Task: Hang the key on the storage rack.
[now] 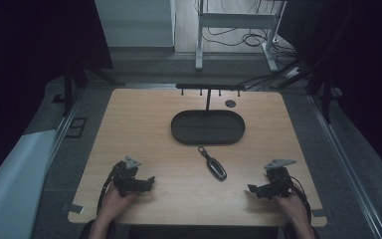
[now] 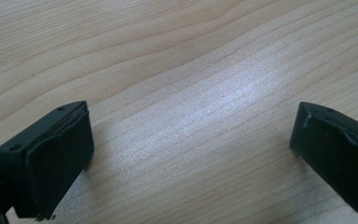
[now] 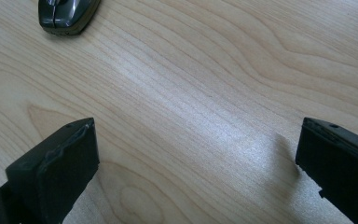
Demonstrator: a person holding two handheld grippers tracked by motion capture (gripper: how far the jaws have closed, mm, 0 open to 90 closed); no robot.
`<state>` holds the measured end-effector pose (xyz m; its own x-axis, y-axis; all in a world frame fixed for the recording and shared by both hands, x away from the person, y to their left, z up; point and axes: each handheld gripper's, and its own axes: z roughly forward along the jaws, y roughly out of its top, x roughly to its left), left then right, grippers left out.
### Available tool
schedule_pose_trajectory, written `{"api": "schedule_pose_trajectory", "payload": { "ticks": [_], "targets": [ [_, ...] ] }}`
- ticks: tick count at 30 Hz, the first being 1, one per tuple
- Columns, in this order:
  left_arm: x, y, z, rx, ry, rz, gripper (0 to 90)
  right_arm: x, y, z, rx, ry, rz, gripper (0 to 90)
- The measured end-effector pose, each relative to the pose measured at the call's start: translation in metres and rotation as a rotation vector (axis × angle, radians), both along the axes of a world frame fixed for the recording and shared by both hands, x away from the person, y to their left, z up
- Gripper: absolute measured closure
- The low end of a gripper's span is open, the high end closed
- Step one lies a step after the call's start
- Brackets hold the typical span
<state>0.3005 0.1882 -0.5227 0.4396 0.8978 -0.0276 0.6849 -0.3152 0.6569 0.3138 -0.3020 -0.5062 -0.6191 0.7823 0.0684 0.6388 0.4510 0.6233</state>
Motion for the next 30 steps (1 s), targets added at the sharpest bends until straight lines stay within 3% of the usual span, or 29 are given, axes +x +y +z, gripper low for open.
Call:
{"api": "schedule_pose_trajectory", "payload": {
  "ticks": [14, 22, 30],
  "targets": [
    [0.0, 0.0, 0.0, 0.002, 0.001, -0.002, 0.0, 0.0, 0.002, 0.003, -0.016, -0.014, -0.007, 0.0],
    [0.0, 0.0, 0.0, 0.002, 0.001, -0.002, 0.0, 0.002, 0.011, 0.007, -0.017, -0.011, 0.019, 0.0],
    [0.0, 0.0, 0.0, 0.002, 0.001, -0.002, 0.0, 0.006, 0.013, 0.011, 0.029, 0.017, 0.007, 0.0]
  ]
}}
